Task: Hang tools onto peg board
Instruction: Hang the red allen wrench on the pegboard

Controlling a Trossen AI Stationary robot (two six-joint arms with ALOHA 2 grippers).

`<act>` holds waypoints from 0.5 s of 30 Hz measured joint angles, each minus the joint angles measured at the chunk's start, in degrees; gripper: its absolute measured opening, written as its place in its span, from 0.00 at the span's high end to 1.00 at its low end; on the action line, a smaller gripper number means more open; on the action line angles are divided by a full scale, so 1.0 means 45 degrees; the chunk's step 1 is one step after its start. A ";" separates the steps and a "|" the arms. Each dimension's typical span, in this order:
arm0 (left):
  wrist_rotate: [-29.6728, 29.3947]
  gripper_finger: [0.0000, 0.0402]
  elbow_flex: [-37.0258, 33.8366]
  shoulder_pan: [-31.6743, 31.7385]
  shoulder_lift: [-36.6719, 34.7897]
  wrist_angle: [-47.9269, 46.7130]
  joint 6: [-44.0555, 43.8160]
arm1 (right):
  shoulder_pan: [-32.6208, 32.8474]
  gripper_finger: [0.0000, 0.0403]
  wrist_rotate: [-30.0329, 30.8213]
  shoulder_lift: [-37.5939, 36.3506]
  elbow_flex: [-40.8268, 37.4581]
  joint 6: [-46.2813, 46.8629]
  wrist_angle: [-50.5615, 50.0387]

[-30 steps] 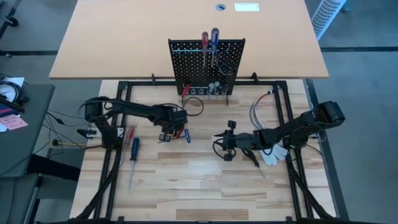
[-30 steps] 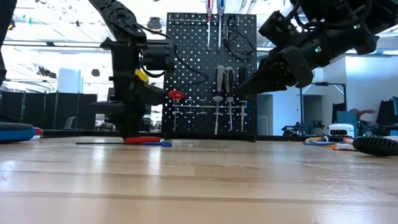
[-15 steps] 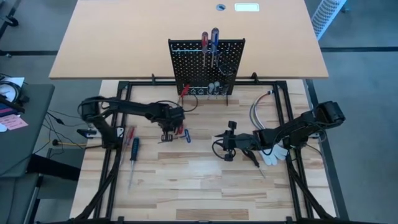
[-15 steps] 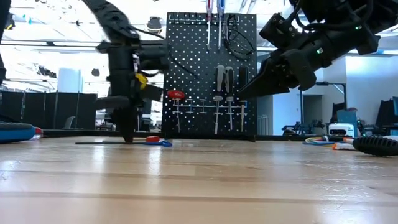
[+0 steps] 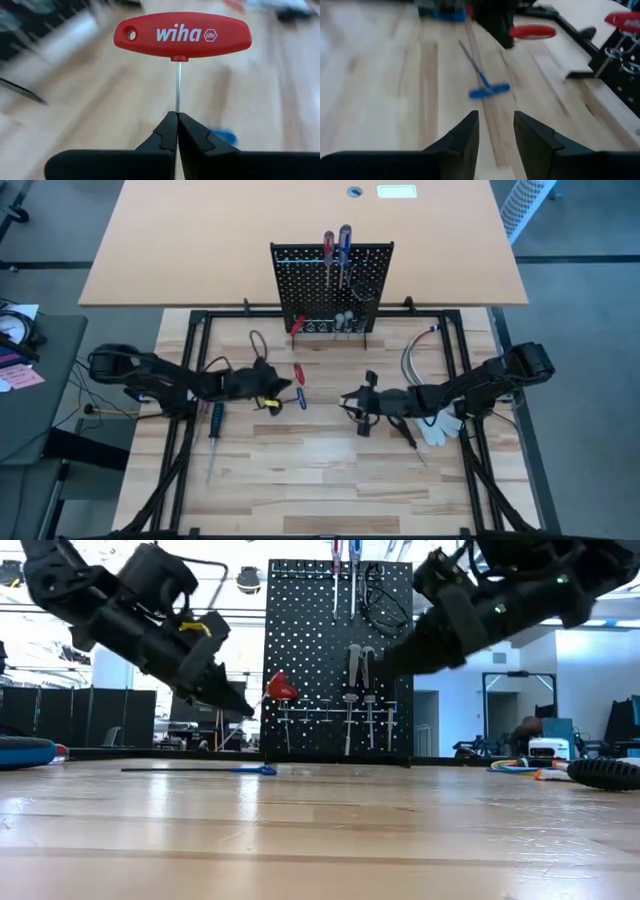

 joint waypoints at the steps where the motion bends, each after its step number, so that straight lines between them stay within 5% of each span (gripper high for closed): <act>1: -0.0836 1.00 -0.0077 -0.0330 0.0125 0.0561 0.0006 | -0.0118 0.67 -0.0330 0.0000 0.0000 0.0124 0.0364; 8: -0.6331 1.00 0.0558 -0.2406 0.1630 0.2626 0.0828 | -0.0654 0.52 -0.1357 -0.0005 0.0000 0.1116 0.2480; 15: -0.8887 1.00 0.2348 -0.3938 0.3630 0.2964 0.3254 | -0.0770 0.45 -0.1348 0.1105 0.0062 0.1516 0.4564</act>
